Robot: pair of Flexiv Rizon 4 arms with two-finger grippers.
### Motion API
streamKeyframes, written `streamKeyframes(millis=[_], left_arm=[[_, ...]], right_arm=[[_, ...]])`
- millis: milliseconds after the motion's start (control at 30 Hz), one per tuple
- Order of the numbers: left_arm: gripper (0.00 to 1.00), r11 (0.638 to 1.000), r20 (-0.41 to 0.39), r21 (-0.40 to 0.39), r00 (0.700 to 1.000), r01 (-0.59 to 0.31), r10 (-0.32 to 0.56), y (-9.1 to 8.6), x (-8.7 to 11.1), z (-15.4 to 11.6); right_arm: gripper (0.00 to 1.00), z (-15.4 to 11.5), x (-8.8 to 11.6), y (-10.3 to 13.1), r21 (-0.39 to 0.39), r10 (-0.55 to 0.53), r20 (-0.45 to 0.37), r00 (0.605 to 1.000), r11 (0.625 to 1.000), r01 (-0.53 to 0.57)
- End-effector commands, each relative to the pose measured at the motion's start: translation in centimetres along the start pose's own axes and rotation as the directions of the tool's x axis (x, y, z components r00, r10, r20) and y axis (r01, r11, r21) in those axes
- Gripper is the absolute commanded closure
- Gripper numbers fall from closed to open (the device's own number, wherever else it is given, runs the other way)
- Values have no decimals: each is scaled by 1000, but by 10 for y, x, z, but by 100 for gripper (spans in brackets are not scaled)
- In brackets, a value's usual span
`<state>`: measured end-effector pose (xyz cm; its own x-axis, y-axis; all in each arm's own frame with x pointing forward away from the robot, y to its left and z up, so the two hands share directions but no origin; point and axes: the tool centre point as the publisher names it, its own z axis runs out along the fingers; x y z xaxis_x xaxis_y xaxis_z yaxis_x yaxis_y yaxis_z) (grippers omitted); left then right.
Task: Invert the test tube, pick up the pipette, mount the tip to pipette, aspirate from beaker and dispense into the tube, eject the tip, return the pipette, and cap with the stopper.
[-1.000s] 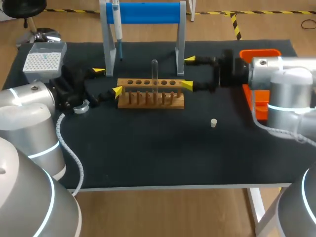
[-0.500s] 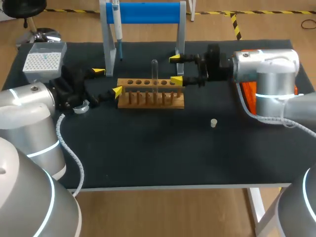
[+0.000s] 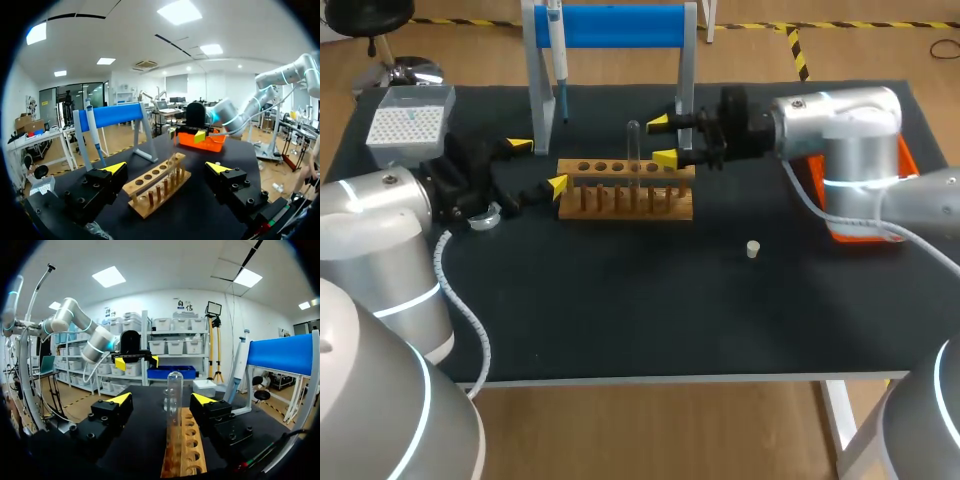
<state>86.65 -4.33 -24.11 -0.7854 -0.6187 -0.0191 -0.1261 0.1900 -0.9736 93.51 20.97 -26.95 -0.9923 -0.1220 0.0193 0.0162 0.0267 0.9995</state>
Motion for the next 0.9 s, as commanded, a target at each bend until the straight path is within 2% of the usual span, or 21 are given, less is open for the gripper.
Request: streamKeyframes(millis=[33,200,367,900], left_arm=[[0,1000,3,-1,1000,0,0,0,1,1],[0,1000,3,-1,1000,0,0,0,1,1],[0,1000,3,-1,1000,0,0,0,1,1],[0,1000,3,-1,1000,0,0,0,1,1]], right_arm=[[24,5,-6,-2,-1,4,-48,999,1000,-4],[23,12,-9,-3,2,5,-48,999,1000,-5],[17,19,-14,-6,12,4,-34,999,1000,-4],[27,30,-26,-8,1,6,1,1000,1000,-6]])
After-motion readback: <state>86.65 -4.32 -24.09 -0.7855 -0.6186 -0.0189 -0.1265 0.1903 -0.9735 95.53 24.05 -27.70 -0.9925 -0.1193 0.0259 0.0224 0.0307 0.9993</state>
